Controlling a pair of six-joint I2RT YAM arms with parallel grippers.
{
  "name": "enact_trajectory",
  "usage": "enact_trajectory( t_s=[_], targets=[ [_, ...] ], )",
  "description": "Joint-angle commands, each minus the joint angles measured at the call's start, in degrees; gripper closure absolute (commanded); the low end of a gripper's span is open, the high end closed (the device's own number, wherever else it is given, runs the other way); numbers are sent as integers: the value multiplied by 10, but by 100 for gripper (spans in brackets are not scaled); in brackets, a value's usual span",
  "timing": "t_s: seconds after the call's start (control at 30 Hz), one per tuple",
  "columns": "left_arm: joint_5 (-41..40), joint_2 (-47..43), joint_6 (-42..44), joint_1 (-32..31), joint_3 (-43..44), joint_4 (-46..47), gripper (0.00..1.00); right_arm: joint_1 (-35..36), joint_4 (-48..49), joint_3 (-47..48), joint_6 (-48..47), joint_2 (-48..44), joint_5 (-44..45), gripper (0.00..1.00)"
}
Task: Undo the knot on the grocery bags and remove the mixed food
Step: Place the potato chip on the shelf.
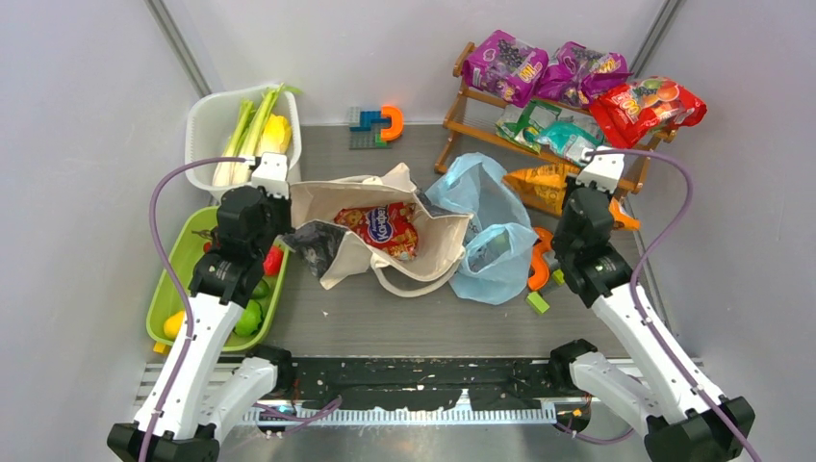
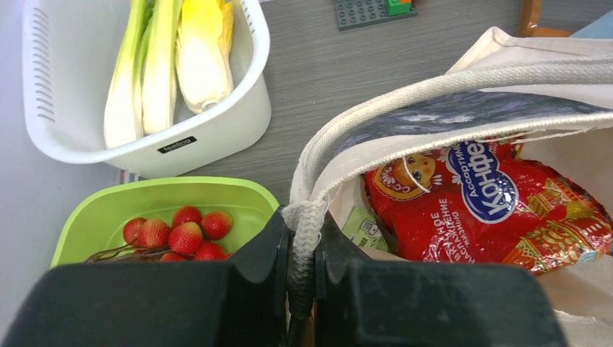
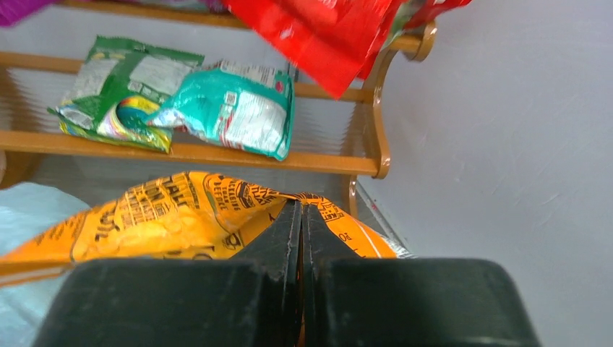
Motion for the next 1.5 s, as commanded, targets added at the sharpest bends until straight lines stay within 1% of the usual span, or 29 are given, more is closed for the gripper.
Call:
enact_trajectory(
  t_s=[0.0,0.13,0.27,0.37,0.43,0.67,0.8,0.9,0.97,1.03,1.07,1.1,1.13,1.17,1.2,1.23,1.27,1.3,1.33,1.37,1.4,1.43,1.47],
  targets=[
    [31,-13,-12,6,4,78,100,-4,143,-58,7,3,10,95],
    [40,-13,-14,6,5,79,100,-6,201,-121,5,9,19,95],
    [45,-11,-14,6,5,79,100,-12,258,-152,-2,30,30,95],
    [48,-12,-14,6,4,79,100,-23,321,-164,-12,59,56,95],
    [49,-12,-14,6,3,80,100,-33,351,-169,-4,74,59,95],
    [53,-8,-15,6,2,81,100,-69,458,-167,-13,121,49,95],
    [52,-7,-14,6,2,81,100,-74,526,-181,-24,139,31,95],
    [53,-6,-15,6,2,80,100,-75,544,-196,-18,161,29,95],
    [54,-6,-14,6,1,80,100,-75,530,-205,5,171,30,95],
    [57,-5,-15,6,1,80,100,-76,491,-209,44,172,31,95],
    [59,-4,-14,6,1,80,100,-77,450,-209,55,166,29,95],
    [61,-3,-14,6,2,79,100,-77,428,-207,93,162,25,89],
    [64,-1,-14,6,3,78,100,-76,377,-206,109,149,15,83],
    [67,0,-14,6,4,78,100,-76,325,-204,144,141,2,65],
    [68,0,-28,6,5,78,100,-76,301,-203,162,121,-5,56],
    [70,0,-30,6,5,78,100,-76,255,-204,194,109,-21,32],
    [72,0,-31,6,5,78,100,-76,232,-206,210,82,-27,15],
    [72,0,-32,6,5,78,100,-76,185,-207,234,55,-41,10],
    [73,0,-33,6,4,77,100,-76,163,-209,245,40,-44,4],
    [74,0,-33,6,4,78,100,-76,122,-210,264,10,-49,1],
    [75,0,-34,6,4,78,100,-76,101,-210,271,-4,-52,3],
    [78,0,-35,6,3,78,100,-76,68,-210,279,-31,-65,4],
    [79,1,-36,6,3,78,100,-76,53,-209,280,-43,-76,4]
  ],
)
